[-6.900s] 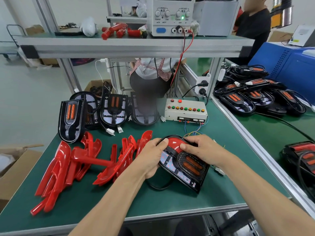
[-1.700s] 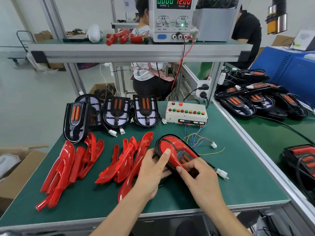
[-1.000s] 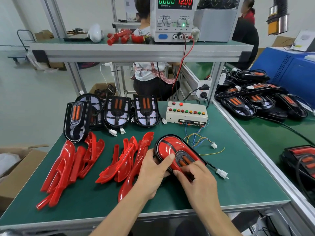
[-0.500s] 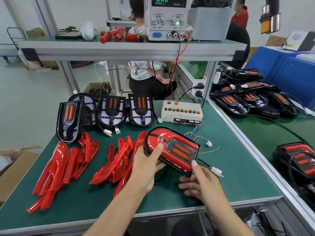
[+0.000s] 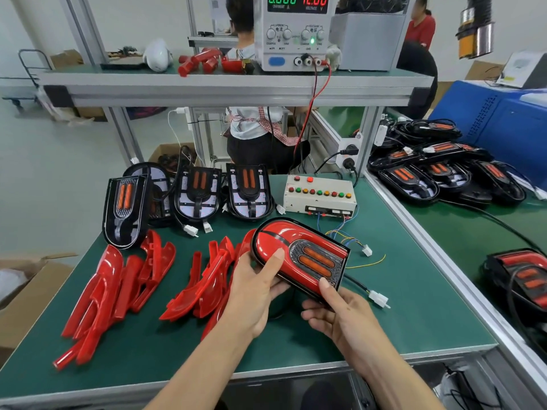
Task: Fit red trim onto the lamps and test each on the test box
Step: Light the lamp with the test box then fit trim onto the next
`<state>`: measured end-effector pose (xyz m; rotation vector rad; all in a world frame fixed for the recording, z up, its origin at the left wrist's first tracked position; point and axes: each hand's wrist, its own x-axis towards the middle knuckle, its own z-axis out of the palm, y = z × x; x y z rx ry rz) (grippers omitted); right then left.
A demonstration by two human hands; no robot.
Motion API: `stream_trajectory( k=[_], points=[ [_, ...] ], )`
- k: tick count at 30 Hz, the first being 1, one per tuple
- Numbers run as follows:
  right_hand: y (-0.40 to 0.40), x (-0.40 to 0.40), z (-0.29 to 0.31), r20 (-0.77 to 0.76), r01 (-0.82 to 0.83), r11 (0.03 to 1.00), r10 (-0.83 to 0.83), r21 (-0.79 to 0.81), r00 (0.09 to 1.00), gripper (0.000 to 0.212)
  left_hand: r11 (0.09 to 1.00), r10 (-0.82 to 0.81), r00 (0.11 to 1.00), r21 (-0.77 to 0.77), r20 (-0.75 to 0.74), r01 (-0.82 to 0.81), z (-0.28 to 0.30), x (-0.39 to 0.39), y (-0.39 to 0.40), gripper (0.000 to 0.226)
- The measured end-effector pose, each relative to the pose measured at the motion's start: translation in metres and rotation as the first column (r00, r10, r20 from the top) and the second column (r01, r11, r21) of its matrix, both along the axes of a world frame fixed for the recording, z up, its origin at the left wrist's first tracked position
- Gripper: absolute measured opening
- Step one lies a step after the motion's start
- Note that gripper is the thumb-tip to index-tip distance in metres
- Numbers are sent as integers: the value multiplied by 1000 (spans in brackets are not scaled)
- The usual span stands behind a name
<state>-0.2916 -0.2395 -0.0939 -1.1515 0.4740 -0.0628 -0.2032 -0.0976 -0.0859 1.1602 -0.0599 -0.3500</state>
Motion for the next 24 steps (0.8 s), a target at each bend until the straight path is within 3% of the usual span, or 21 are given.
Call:
stream_trajectory(
  k=[14, 24],
  points=[
    [1, 1, -9, 56, 33, 999, -35, 37, 998, 50, 999, -24, 999, -41, -33, 23, -4, -3, -7, 64],
    [2, 1, -17, 34, 59, 994, -63, 97, 997, 47, 1000, 27, 998, -3, -64, -28, -11, 0, -16, 42]
  ],
)
